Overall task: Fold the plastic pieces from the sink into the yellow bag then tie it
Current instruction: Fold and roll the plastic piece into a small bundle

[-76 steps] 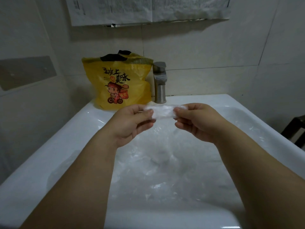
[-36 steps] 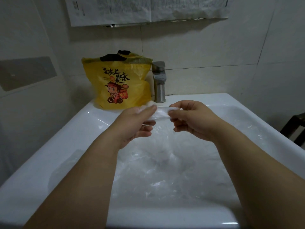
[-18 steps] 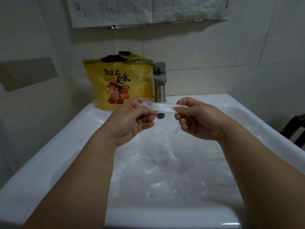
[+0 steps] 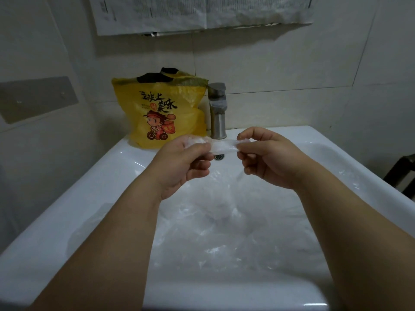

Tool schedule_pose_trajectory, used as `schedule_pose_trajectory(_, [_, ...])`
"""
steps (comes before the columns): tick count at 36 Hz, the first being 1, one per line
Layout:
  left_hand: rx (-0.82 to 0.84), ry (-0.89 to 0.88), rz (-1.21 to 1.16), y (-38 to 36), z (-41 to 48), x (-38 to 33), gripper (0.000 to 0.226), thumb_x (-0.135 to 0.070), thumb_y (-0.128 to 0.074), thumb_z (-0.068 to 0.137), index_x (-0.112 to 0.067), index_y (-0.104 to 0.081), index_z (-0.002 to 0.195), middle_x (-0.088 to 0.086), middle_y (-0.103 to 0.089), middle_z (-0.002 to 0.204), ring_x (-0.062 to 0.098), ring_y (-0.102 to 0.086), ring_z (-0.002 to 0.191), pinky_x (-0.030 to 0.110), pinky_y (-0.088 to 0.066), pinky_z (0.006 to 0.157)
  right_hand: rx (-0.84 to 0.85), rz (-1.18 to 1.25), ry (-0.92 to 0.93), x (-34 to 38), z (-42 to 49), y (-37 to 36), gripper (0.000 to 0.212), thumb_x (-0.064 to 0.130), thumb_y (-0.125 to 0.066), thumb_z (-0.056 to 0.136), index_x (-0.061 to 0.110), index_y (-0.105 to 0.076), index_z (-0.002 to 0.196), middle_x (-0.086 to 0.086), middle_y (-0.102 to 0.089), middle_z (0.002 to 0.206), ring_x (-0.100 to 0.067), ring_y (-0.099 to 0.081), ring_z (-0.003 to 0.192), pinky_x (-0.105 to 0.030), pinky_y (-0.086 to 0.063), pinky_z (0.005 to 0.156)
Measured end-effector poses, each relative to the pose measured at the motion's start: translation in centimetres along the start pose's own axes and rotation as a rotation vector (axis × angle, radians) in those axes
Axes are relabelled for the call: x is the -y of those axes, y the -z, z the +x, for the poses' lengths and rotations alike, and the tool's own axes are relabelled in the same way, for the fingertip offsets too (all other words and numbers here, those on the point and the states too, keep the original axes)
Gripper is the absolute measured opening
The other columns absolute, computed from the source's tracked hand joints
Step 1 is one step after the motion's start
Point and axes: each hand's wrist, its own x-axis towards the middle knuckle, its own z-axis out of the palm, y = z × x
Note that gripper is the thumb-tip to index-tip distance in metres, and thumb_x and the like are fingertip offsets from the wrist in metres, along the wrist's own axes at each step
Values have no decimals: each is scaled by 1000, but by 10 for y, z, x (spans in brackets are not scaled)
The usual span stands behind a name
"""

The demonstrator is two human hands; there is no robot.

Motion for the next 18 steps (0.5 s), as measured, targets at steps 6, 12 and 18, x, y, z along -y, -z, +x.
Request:
schedule_pose_trajectory(6, [9, 14, -16, 2, 2, 0, 14, -2, -50, 96, -10, -61, 95, 1, -65, 66, 6, -59, 55, 17, -54, 51, 40, -101, -33, -5, 0, -2, 19, 3, -55, 93, 7, -65, 109, -3, -54, 67, -10, -50, 54, -21, -48, 52])
schedule_pose_trajectory(12, [24, 10, -69, 1, 0, -2, 19, 2, -47, 95, -11, -59, 90, 3, -66, 64, 7, -60, 53, 18, -54, 51, -2, -81, -65, -4, 1, -4, 16, 1, -55, 93, 9, -69, 94, -2, -53, 62, -10, -48, 51, -22, -46, 49])
schedule_pose_trajectory(18, [80, 79, -129, 0, -3, -2, 19, -23, -59, 88, -9, -60, 101, 6, -69, 73, 13, -62, 61, 23, -56, 56, -101, -148, -5, -4, 1, -3, 10, 2, -58, 90, 4, -67, 96, -4, -51, 63, -12, -46, 54, -24, -45, 52])
